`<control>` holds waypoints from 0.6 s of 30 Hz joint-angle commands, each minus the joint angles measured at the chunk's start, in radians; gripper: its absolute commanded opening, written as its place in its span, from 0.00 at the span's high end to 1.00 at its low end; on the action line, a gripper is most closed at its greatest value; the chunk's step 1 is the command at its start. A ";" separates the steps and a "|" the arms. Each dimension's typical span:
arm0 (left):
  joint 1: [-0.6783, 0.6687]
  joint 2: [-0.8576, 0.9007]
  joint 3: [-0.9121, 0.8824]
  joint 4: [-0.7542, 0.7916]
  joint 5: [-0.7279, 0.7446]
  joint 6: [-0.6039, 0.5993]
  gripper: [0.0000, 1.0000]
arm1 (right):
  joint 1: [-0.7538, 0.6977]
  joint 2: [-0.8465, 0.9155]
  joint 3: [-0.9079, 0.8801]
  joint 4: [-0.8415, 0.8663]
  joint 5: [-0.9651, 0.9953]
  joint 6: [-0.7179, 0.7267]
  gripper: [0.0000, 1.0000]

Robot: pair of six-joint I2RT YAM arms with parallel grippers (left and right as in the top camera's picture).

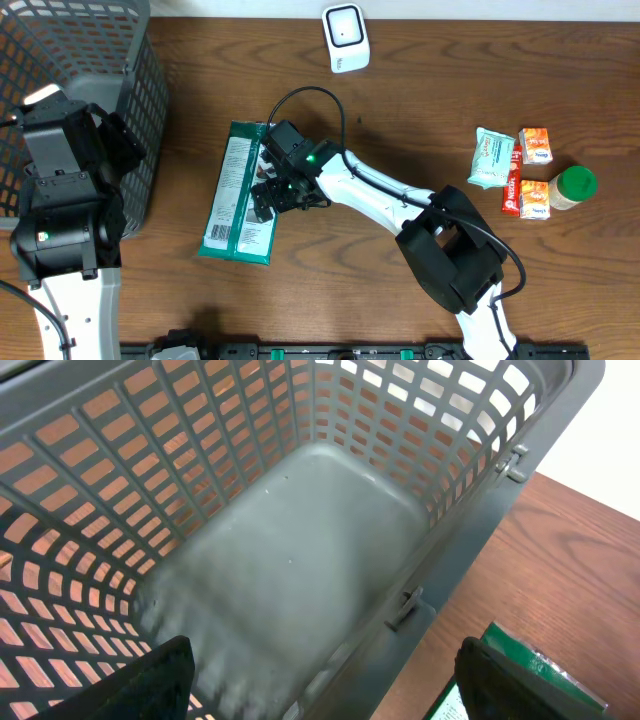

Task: Scan the item barcode
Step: 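Lower the right gripper onto the gloves pack and close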

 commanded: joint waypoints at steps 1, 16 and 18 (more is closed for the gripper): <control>0.005 -0.001 0.016 0.000 -0.013 -0.005 0.16 | 0.004 -0.005 0.014 0.044 0.002 0.011 0.01; 0.005 -0.001 0.016 0.000 -0.013 -0.005 0.16 | 0.006 -0.005 0.037 0.149 -0.132 0.163 0.27; 0.005 -0.001 0.016 0.000 -0.013 -0.005 0.16 | 0.013 -0.005 0.036 0.159 -0.097 0.197 0.27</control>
